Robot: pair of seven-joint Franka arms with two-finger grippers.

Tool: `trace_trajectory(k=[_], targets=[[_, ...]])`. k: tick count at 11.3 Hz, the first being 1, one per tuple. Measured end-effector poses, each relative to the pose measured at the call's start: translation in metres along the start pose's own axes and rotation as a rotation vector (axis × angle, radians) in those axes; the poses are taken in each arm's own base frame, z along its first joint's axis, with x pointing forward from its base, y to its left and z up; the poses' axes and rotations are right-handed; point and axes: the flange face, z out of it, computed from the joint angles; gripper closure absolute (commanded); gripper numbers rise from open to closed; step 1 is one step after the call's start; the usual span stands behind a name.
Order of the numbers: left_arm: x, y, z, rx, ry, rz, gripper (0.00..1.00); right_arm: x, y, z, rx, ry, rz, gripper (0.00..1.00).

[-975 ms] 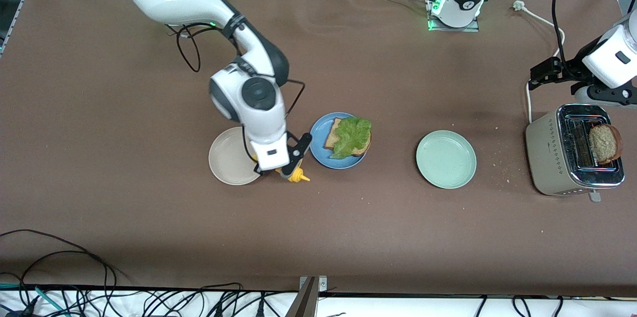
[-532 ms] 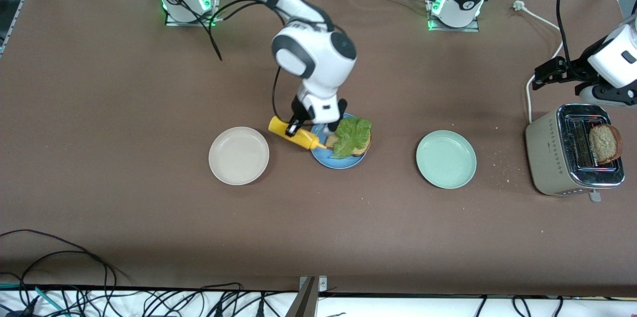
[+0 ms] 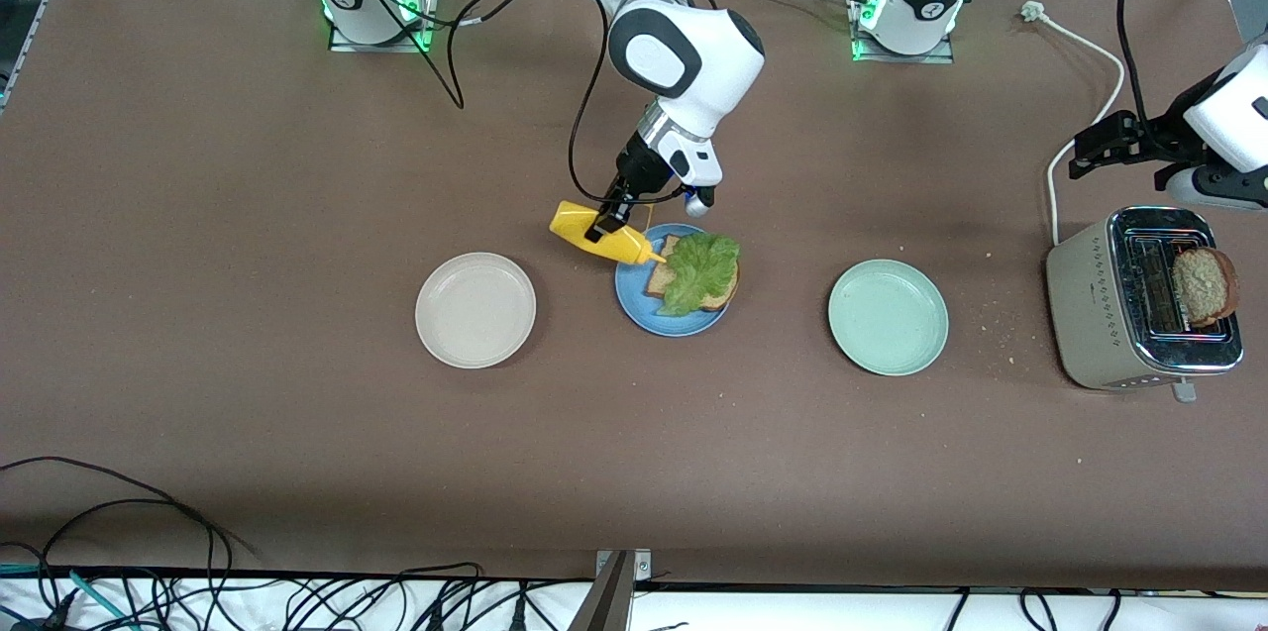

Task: Make sandwich in blue plate with both arms
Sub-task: 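Tilt the yellow bottle nozzle down over the sandwich with the right gripper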

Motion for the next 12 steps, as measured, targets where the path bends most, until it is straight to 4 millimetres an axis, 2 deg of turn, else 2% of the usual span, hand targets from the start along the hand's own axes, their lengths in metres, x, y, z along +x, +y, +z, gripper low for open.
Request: trace_trajectory(k=[3,9,12], targets=[[0.002,-0.002,-0.005,0.001,0.012,-0.002,0.00,0.009,-0.025,0.009,-0.107,-0.056,-0.080,1.00],[0.005,-0.003,-0.005,0.000,0.013,-0.002,0.00,0.027,-0.075,-0.012,-0.188,-0.042,-0.158,1.00],[0.004,-0.008,-0.005,0.000,0.014,-0.010,0.00,0.029,-0.072,0.002,-0.203,-0.065,-0.157,1.00]])
